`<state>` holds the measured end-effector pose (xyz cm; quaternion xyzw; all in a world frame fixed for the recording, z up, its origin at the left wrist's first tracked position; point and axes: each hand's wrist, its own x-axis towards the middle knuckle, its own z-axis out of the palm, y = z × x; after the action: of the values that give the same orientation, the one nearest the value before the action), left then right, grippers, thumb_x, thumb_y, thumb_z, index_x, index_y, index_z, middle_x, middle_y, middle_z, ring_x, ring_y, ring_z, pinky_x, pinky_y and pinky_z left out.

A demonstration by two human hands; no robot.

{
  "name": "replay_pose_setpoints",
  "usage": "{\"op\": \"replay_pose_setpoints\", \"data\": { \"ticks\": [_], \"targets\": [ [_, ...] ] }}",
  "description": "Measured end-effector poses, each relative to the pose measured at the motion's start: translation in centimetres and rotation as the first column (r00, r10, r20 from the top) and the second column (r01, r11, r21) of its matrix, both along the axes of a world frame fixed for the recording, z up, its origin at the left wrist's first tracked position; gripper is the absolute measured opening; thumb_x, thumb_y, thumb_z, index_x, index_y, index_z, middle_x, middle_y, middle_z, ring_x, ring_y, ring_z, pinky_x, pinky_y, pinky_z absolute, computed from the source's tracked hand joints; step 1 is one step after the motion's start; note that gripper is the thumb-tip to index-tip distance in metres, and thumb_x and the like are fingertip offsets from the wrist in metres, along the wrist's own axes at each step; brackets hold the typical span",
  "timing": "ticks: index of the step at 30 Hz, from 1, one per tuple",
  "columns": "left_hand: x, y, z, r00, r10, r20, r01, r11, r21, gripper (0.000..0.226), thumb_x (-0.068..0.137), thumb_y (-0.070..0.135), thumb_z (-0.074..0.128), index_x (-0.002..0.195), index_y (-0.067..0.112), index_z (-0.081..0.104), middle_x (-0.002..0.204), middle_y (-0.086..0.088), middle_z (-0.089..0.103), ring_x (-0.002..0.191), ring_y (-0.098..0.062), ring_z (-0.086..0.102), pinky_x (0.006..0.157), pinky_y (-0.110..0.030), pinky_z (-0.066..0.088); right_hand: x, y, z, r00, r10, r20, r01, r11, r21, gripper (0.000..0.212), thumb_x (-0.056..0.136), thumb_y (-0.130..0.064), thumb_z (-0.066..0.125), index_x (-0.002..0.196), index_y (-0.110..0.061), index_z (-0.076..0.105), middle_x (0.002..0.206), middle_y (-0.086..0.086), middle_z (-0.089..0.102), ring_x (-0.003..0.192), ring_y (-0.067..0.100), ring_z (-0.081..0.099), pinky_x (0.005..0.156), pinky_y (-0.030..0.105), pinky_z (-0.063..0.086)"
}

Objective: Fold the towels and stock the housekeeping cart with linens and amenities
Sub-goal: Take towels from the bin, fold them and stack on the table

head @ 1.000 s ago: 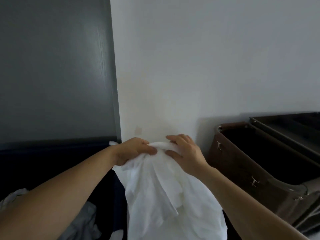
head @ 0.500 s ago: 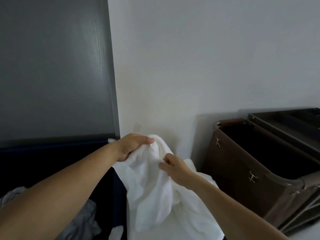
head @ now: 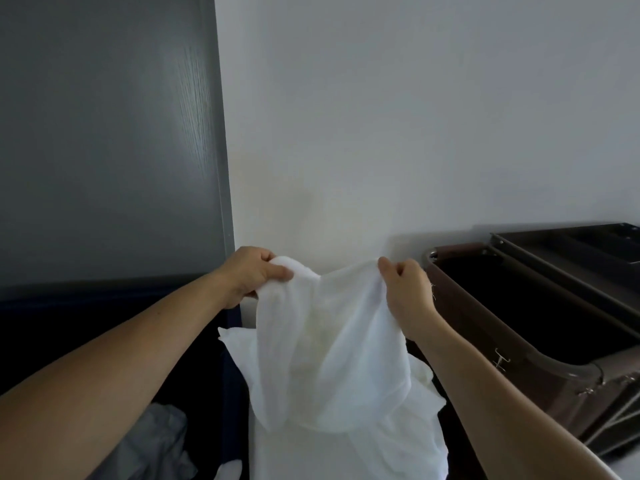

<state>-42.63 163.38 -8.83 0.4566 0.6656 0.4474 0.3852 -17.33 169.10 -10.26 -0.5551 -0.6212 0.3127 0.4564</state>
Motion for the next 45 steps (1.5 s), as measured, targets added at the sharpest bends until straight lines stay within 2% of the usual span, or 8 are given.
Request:
{"op": "replay_pose_setpoints", "data": {
  "ticks": [6, 11, 14, 17, 24, 31, 38, 45],
  "targets": [
    [6.2, -1.4, -0.8, 0.971, -0.239, 0.006, 0.236, 0.965, 0.11, 0.011, 0.086, 0.005, 0.07, 0.096, 0.008, 0.07, 0.088, -0.01, 0.07, 0.074, -0.018, 0.066, 0.068, -0.034, 0.055, -2.5, -1.6, 0.6, 0.767, 0.004, -0.642, -0.257, 0.918, -0.301, 0.017, 0.095, -0.003, 0.057, 0.079, 0.002, 0.06, 0.071, 0.016, 0.062, 0.057, 0.027, 0.065, 0.052, 0.033, 0.054],
    [8.5, -2.5, -2.5, 0.927, -0.316, 0.202, 0.298, 0.948, 0.116, 0.022, 0.093, 0.019, 0.064, 0.113, 0.013, 0.069, 0.103, -0.007, 0.073, 0.092, -0.02, 0.069, 0.079, -0.034, 0.055, -3.0, -2.6, 0.3, 0.576, -0.024, -0.817, -0.395, 0.867, -0.304, 0.02, 0.084, 0.015, 0.046, 0.081, 0.01, 0.065, 0.072, 0.019, 0.064, 0.059, 0.028, 0.068, 0.055, 0.03, 0.058],
    [8.1, -2.6, -3.0, 0.964, -0.217, 0.156, 0.197, 0.971, 0.136, 0.016, 0.095, 0.011, 0.061, 0.108, 0.011, 0.069, 0.101, -0.01, 0.073, 0.089, -0.021, 0.072, 0.073, -0.035, 0.06, -2.4, -2.9, -0.4, 0.599, 0.048, -0.799, -0.438, 0.855, -0.277, 0.025, 0.082, 0.016, 0.044, 0.089, 0.01, 0.068, 0.079, 0.018, 0.067, 0.074, 0.031, 0.068, 0.061, 0.031, 0.059],
    [7.5, -1.9, -2.9, 0.975, -0.058, 0.214, 0.033, 0.993, 0.116, 0.01, 0.095, 0.011, 0.06, 0.101, 0.009, 0.068, 0.102, -0.015, 0.072, 0.093, -0.03, 0.07, 0.079, -0.043, 0.06, -1.7, -3.2, -1.9, 0.791, 0.17, -0.588, -0.395, 0.876, -0.278, 0.017, 0.086, 0.001, 0.06, 0.097, -0.004, 0.071, 0.089, 0.011, 0.072, 0.079, 0.022, 0.068, 0.064, 0.031, 0.055],
    [6.5, -0.7, -3.4, 0.938, 0.034, 0.346, -0.07, 0.993, 0.093, 0.014, 0.092, 0.016, 0.066, 0.099, 0.005, 0.07, 0.1, -0.013, 0.074, 0.097, -0.031, 0.07, 0.091, -0.046, 0.057, -1.1, -4.1, -4.0, 0.92, 0.339, -0.197, -0.387, 0.864, -0.32, 0.017, 0.084, -0.029, 0.074, 0.081, -0.013, 0.072, 0.06, 0.004, 0.066, 0.053, 0.017, 0.053, 0.056, 0.029, 0.046],
    [4.4, -0.5, -3.2, 0.961, 0.164, 0.22, -0.195, 0.973, 0.123, 0.023, 0.097, 0.025, 0.06, 0.081, 0.01, 0.066, 0.096, -0.012, 0.071, 0.091, -0.031, 0.067, 0.088, -0.045, 0.057, 1.8, -2.8, -1.6, 0.893, 0.007, -0.45, -0.076, 0.988, -0.136, 0.005, 0.087, -0.018, 0.075, 0.09, -0.016, 0.071, 0.058, 0.01, 0.067, 0.045, 0.016, 0.056, 0.047, 0.024, 0.05],
    [7.4, -2.2, -2.4, 0.956, -0.2, -0.216, 0.24, 0.954, 0.178, 0.037, 0.101, 0.032, 0.052, 0.088, 0.0, 0.066, 0.074, -0.011, 0.058, 0.067, -0.018, 0.052, 0.066, -0.035, 0.044, -1.3, -4.3, -1.4, 0.914, 0.301, -0.272, -0.325, 0.945, -0.046, 0.018, 0.092, -0.01, 0.062, 0.108, -0.019, 0.064, 0.073, 0.006, 0.075, 0.066, 0.023, 0.074, 0.067, 0.033, 0.061],
    [6.2, -3.0, -2.1, 0.937, -0.292, -0.193, 0.321, 0.937, 0.14, 0.028, 0.103, 0.019, 0.044, 0.098, 0.0, 0.064, 0.083, -0.015, 0.058, 0.075, -0.023, 0.051, 0.072, -0.043, 0.045, -0.8, -4.0, -1.3, 0.88, 0.468, -0.078, -0.473, 0.879, -0.058, 0.024, 0.086, 0.002, 0.07, 0.108, -0.006, 0.071, 0.078, 0.002, 0.076, 0.072, 0.015, 0.073, 0.071, 0.022, 0.057]
  ]
}}
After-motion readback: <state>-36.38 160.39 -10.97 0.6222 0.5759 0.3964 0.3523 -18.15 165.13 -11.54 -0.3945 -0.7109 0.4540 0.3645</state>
